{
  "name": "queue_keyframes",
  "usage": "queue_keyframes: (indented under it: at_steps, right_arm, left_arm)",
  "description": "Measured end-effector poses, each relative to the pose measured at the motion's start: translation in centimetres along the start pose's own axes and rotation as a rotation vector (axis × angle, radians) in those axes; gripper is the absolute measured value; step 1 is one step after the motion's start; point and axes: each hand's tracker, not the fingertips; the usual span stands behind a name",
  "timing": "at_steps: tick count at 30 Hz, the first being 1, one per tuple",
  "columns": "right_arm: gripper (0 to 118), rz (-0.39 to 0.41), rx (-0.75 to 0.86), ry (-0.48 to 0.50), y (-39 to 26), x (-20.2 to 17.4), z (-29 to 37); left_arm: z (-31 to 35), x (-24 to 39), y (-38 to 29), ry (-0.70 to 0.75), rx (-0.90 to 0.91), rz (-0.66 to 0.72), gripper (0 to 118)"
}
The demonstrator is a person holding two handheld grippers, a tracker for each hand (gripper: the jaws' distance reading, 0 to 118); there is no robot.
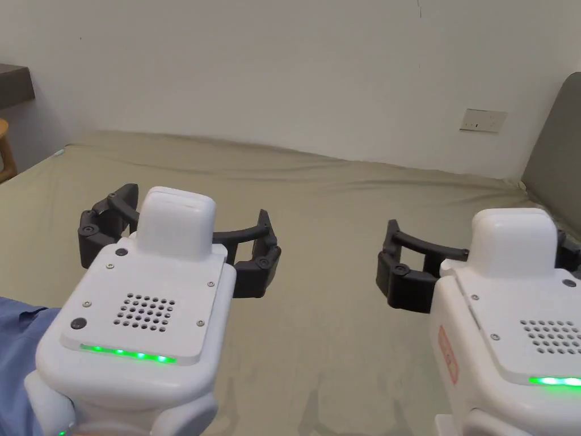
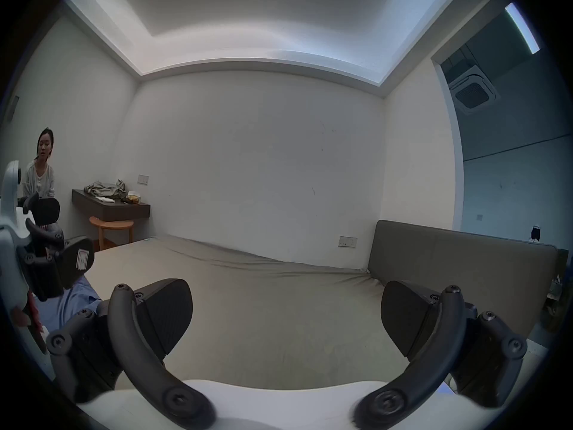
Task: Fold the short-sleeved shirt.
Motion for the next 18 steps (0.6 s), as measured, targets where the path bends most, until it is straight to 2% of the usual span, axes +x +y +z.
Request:
queue_keyframes:
  at_steps: [11, 15, 16, 17, 18]
  right_arm:
    - [118, -0.008, -0.049, 0.027, -0.48, 0.15, -0.57]
    - [118, -0.02, -0.062, 0.068, -0.79, 0.22, -0.7]
    - [118, -0.024, -0.065, 0.089, -0.84, 0.18, -0.69]
    - [114, -0.018, -0.07, 0.093, -0.87, 0.16, -0.66]
    - [103, -0.007, -0.074, 0.112, -0.95, 0.06, -0.66]
  left_arm:
    - [0.05, -0.43, 0.06, 0.023, -0.033, -0.001, 118]
    - [-0.23, -0.5, -0.04, -0.004, -0.064, 0.031, 117]
    - [-0.27, -0.48, -0.17, -0.018, -0.059, 0.044, 112]
    - [-0.3, -0.38, -0.28, -0.02, -0.058, 0.046, 95]
    - [-0.38, -0.17, -0.36, -0.018, -0.057, 0.042, 70]
